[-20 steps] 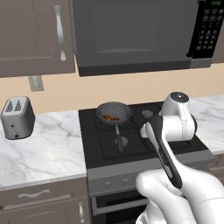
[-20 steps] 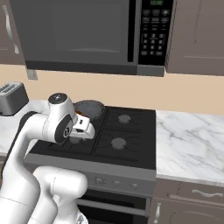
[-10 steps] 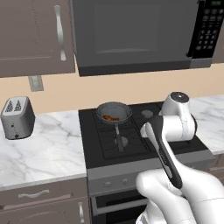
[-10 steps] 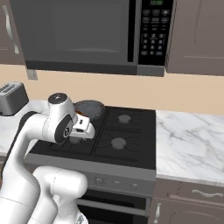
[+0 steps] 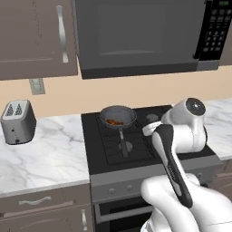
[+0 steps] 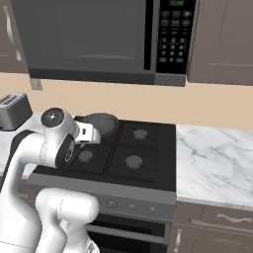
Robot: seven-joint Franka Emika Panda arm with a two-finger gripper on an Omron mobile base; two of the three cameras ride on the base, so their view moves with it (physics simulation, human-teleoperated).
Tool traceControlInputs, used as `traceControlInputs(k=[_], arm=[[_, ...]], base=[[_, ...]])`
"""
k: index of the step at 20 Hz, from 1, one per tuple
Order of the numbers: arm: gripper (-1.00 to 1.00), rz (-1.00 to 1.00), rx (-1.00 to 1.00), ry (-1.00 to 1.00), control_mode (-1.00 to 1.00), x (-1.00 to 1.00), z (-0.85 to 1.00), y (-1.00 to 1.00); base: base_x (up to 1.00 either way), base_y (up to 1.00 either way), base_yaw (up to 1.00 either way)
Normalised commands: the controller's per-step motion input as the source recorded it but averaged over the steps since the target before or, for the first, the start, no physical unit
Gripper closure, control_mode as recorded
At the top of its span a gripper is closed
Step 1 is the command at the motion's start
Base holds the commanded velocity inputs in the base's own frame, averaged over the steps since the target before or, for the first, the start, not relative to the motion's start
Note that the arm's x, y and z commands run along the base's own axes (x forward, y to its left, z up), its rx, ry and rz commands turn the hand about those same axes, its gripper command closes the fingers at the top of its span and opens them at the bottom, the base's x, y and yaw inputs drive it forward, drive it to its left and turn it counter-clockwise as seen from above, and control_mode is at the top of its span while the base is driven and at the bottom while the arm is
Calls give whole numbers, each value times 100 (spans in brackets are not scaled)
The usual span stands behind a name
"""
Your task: Take the chicken drumsticks from the pan and place one on each plate on the dining counter.
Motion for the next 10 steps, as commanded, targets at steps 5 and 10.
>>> traceControlInputs(k=[5,10], arm=[[-100,12,-9,0,-100,62,27,52],[-100,20,0,0,-100,59,27,13]], base=[[0,0,0],[0,0,0]])
